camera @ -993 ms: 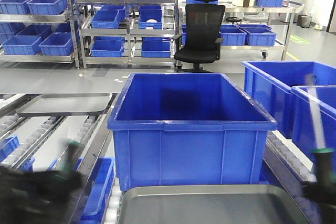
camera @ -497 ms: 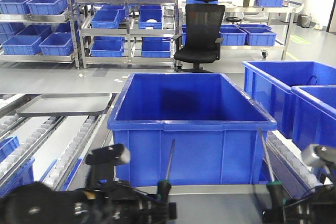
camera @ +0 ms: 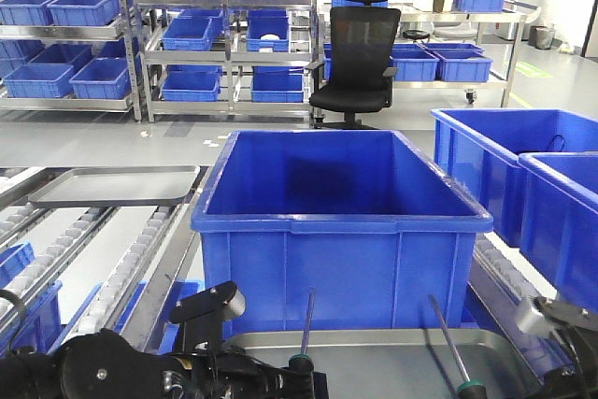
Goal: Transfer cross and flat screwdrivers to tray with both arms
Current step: 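Lower both held screwdrivers toward the grey metal tray, then open both grippers to release the screwdrivers onto the tray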
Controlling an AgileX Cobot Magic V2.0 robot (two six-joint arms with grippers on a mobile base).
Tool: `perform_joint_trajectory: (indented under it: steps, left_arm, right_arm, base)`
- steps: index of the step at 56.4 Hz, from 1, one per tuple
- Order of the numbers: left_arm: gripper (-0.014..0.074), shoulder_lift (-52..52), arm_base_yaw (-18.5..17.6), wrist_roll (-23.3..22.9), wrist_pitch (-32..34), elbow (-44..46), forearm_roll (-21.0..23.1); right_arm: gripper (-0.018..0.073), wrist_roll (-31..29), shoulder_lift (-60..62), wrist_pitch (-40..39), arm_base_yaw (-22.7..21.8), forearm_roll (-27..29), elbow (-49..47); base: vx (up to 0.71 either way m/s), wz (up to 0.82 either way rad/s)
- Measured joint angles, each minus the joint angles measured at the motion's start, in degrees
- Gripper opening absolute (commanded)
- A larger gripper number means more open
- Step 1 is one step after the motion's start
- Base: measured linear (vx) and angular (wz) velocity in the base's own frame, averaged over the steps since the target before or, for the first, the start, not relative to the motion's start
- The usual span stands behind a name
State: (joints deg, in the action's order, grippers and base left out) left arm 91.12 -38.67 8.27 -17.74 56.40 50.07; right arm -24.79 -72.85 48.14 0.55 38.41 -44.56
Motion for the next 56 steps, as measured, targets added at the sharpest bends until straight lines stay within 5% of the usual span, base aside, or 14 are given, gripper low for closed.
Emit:
perform_joint_trajectory:
  steps: [35,56]
  left_arm:
    - [0.0428,0.00,0.00,-0.01,-6.34,0.51,2.88]
    - [0.0477,-0.51,0.00,-0.01,-9.80,0.63,3.24]
  right_arm:
    - [0.0271,2.04,0.00,1.24,0.00,-0.42,-0.24]
    - [0.0372,2.04,0.00,1.47,0.00,-0.37,-0.24]
  base:
    - [0.00,0.00]
    - [0.00,0.00]
